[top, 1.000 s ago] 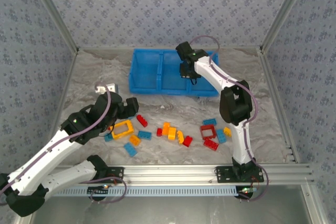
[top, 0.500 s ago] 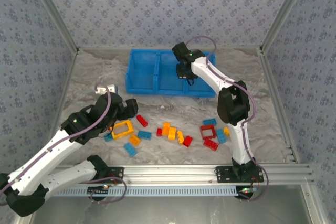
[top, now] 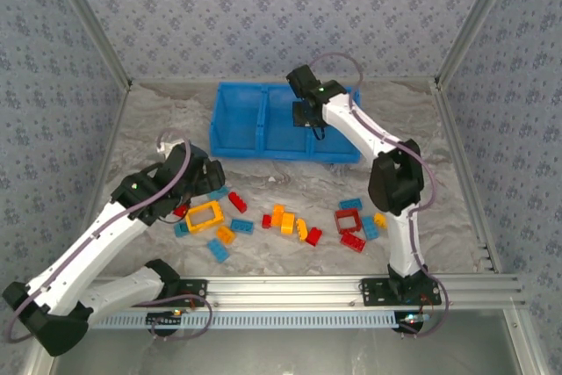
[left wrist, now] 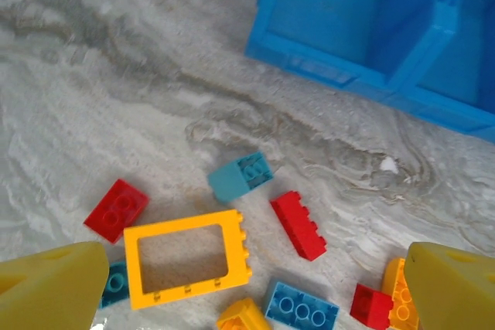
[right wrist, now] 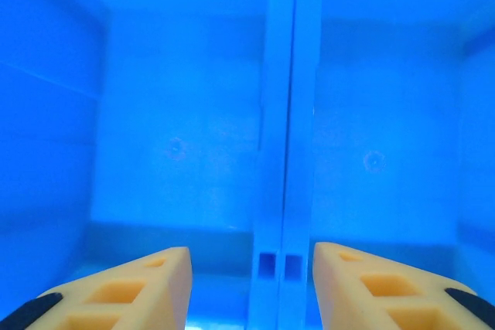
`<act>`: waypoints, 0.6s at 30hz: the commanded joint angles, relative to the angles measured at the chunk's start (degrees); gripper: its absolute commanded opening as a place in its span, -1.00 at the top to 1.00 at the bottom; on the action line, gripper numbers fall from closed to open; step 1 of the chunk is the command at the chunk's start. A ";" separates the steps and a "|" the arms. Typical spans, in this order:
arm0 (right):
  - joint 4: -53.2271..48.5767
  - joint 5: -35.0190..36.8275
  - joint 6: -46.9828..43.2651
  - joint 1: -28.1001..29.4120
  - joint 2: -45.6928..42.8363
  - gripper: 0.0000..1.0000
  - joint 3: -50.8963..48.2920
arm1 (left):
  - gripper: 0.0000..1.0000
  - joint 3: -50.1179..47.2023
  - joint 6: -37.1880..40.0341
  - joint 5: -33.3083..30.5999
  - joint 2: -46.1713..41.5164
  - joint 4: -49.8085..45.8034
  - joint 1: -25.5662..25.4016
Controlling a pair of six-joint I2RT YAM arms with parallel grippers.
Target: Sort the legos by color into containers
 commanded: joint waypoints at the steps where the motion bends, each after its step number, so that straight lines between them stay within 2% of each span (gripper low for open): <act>1: 5.16 1.27 -5.02 2.67 -11.57 0.04 -3.29 | -0.94 0.88 -3.82 5.06 0.81 -4.43 4.27; 5: 16.74 -0.99 -8.98 8.71 -23.33 0.02 -18.21 | -0.68 -2.57 -10.73 11.48 1.62 -5.14 8.48; 10: 28.16 -5.07 -10.51 20.18 -34.43 0.02 -38.26 | -0.33 -13.66 -27.88 19.08 -0.69 -1.29 8.22; 15: 37.48 -10.56 -12.76 31.39 -40.02 -0.02 -52.04 | -0.14 -24.04 -45.23 19.08 -6.22 3.88 6.49; 18: 42.46 -10.94 -14.38 36.07 -41.88 -0.04 -57.22 | -0.06 -27.17 -53.64 18.34 -7.12 5.50 6.52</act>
